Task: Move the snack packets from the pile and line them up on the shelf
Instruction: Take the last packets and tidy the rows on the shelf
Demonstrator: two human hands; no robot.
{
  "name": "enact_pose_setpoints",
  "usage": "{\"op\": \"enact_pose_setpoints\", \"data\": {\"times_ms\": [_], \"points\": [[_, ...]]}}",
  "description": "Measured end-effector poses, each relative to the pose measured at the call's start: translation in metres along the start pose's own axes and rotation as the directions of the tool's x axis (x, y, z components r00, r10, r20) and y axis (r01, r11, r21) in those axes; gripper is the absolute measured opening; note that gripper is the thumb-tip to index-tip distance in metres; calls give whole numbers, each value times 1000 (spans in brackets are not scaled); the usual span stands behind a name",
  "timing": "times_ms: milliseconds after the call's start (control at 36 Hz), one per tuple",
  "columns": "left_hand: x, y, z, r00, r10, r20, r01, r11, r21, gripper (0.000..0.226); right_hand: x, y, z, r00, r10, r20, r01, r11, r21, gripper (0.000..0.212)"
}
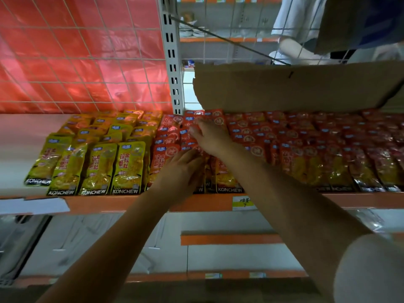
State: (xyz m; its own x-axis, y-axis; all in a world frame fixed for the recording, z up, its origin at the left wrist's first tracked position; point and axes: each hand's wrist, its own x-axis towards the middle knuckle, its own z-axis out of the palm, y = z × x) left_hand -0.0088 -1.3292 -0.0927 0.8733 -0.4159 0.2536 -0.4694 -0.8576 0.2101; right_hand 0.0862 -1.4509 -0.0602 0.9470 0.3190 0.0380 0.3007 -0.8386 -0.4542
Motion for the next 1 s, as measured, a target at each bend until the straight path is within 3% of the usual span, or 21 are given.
{"op": "enact_pose_setpoints", "data": {"times_ms": [139,222,333,417,583,694,806,889,1000], "points": [[12,20,-2,996,66,-53,-63,996,56,41,-61,19,-14,986,-67,-155,85,990,114,38],[22,41,4,990,126,-63,-128,992,-24,44,-96,47,-23,979,-43,-201,70,989,130,37],[35,75,20,977,173,-125,-171,985,27,40,-134,95,-44,965,-32,-260,56,995,87,37],[48,98,35,973,199,-116,-204,979,-27,39,-157,132,-59,973,-13,-231,17,1000,17,44],[74,130,57,961,253,-112,-253,967,8,45,-178,196,-68,977,-138,-164,125,988,-85,46],[78,137,70,974,222,-46,-220,975,34,46,-177,211,-73,983,-181,-38,168,961,-222,71],[70,140,76,984,177,-34,-176,984,35,46,-178,210,-69,987,-160,-17,152,964,-218,89],[68,142,74,985,167,-50,-165,985,48,45,-178,204,-68,990,-141,11,140,964,-226,86],[67,144,73,984,167,-57,-163,984,70,44,-179,207,-73,988,-130,78,138,984,-113,56]]}}
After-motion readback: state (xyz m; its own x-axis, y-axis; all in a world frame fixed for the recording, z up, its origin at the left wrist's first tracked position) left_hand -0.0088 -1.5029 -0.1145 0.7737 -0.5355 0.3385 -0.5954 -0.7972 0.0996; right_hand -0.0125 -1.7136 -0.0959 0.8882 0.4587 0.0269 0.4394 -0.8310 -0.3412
